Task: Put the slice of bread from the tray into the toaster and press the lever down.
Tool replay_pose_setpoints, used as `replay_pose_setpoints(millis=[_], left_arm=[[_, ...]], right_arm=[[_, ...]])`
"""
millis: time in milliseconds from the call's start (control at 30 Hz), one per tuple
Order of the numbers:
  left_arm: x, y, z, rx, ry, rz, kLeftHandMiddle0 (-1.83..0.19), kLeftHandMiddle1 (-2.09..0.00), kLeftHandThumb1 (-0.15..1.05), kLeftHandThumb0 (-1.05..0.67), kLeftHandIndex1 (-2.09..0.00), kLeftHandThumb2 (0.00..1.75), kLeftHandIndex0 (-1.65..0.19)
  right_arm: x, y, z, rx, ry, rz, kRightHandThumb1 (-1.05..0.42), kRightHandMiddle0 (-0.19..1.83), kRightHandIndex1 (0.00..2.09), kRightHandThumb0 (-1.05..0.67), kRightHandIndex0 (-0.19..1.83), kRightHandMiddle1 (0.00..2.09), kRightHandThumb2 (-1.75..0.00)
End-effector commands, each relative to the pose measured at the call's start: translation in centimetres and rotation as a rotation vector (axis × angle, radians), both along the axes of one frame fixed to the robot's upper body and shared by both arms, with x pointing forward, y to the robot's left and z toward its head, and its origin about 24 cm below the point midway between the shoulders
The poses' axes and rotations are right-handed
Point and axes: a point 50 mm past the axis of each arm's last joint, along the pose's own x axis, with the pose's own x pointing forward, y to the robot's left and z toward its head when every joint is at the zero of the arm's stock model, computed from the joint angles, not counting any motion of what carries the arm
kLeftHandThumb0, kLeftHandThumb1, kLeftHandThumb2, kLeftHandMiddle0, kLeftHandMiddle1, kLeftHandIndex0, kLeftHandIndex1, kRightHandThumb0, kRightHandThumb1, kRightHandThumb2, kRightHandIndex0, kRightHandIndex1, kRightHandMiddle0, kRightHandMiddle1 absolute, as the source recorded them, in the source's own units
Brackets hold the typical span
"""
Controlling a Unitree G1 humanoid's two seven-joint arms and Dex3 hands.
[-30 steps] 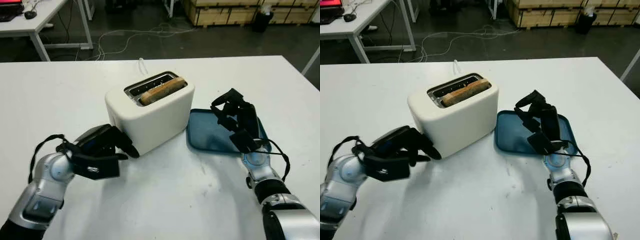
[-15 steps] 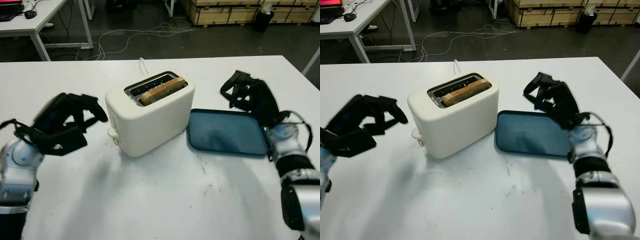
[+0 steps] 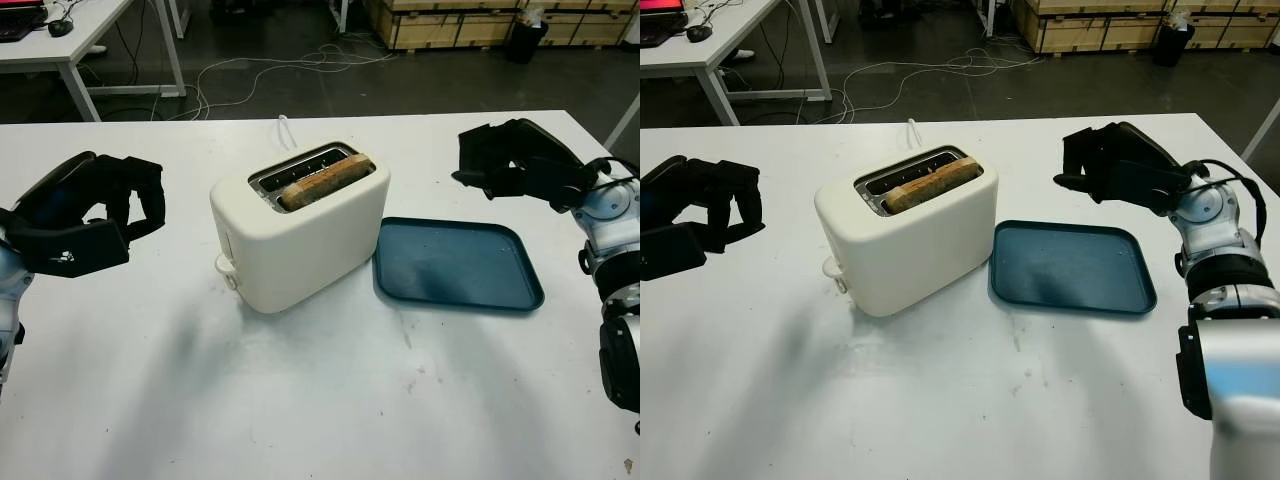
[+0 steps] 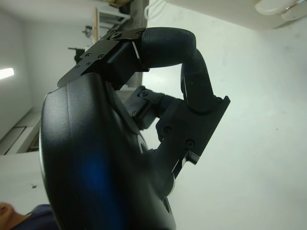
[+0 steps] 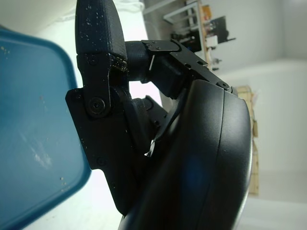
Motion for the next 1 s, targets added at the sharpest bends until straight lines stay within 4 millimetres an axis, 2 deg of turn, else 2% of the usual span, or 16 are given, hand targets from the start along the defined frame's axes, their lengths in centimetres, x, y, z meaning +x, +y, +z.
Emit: replay_pose_setpoints(millis=[0, 100, 400, 600, 733, 967], left_arm=[[0.27, 0.00, 0.64, -0.002, -0.041, 0.013, -0.93, -1.75, 0.56, -0.22, -1.57, 0.67, -0.82], [0.53, 0.15, 0.58, -0.017, -0.063, 0.033, -0.95, -1.75, 0.56, -0.18, -1.57, 0.68, -0.82], [0.85, 0.37, 1.11, -0.017, -0.091, 0.063, -0.94, -1.75, 0.54, -0.14, -1.52, 0.68, -0.84], [0.96, 0.28, 1.11, -0.021, -0.093, 0.062, -0.95, -1.74, 0.54, -0.11, -1.49, 0.67, -0.86], [0.99, 0.07, 1.09, -0.013, -0.091, 0.059, -0.96, -1.74, 0.54, -0.10, -1.46, 0.66, -0.88], [0.97, -0.15, 1.06, -0.020, -0.091, 0.045, -0.96, -1.71, 0.53, -0.07, -1.43, 0.69, -0.90]], right_arm=[[0.18, 0.33, 0.80, -0.011, -0.013, 0.031, -0.92, 1.16, 1.68, -1.05, 1.27, 1.57, -0.29], [0.14, 0.45, 0.84, -0.004, -0.006, 0.049, -0.92, 1.23, 1.60, -1.05, 1.36, 1.55, -0.24], [0.02, 0.07, 0.71, -0.026, -0.034, 0.019, -0.92, 1.32, 1.59, -1.05, 1.45, 1.57, -0.31], [-0.13, -0.14, 0.86, -0.012, -0.052, 0.020, -0.92, 1.30, 1.57, -1.05, 1.48, 1.51, -0.38], [-0.05, -0.17, 0.99, -0.002, -0.047, 0.014, -0.92, 1.31, 1.57, -1.05, 1.48, 1.54, -0.38], [-0.04, -0.20, 1.06, 0.006, -0.051, 0.012, -0.92, 1.36, 1.48, -1.05, 1.53, 1.28, -0.37]])
